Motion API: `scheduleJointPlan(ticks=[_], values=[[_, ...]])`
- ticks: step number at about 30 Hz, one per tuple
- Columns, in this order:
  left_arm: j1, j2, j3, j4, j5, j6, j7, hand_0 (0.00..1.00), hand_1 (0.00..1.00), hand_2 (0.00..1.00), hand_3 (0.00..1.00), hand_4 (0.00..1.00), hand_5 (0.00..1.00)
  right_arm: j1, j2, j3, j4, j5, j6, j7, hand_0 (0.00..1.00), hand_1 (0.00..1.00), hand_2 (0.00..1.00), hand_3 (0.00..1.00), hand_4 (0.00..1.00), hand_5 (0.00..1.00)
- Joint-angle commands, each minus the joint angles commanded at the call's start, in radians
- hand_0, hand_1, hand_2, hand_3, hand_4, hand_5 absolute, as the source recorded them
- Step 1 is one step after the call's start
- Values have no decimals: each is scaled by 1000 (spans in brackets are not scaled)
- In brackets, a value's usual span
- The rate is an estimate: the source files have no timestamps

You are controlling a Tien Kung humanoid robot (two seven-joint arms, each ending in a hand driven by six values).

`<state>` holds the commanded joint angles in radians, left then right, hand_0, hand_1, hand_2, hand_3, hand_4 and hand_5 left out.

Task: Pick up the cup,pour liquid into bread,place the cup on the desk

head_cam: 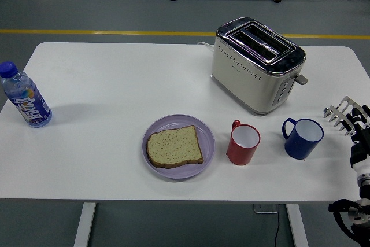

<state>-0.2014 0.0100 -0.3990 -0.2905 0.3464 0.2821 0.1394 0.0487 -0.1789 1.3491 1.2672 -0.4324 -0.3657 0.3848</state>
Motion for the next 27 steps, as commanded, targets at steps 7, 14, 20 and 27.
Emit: scheduleJointPlan(ticks=[7,14,20,27], values=[[-3,1,3,0,-4,0,-2,681,681,691,543,256,998,4,1,37,-34,-23,56,-28,684,598,656,654,762,138],[-6,1,1,-1,-1,0,0,681,680,691,542,256,998,9,2,50,-54,-23,87,-58,677,596,648,647,754,142],[-6,1,-2,-1,2,0,2,681,680,691,543,257,998,10,3,48,-53,-28,90,-61,675,592,645,647,754,141],[-5,0,-4,0,6,0,4,681,680,691,543,257,998,8,1,35,-49,-16,87,-60,674,588,645,644,753,142]])
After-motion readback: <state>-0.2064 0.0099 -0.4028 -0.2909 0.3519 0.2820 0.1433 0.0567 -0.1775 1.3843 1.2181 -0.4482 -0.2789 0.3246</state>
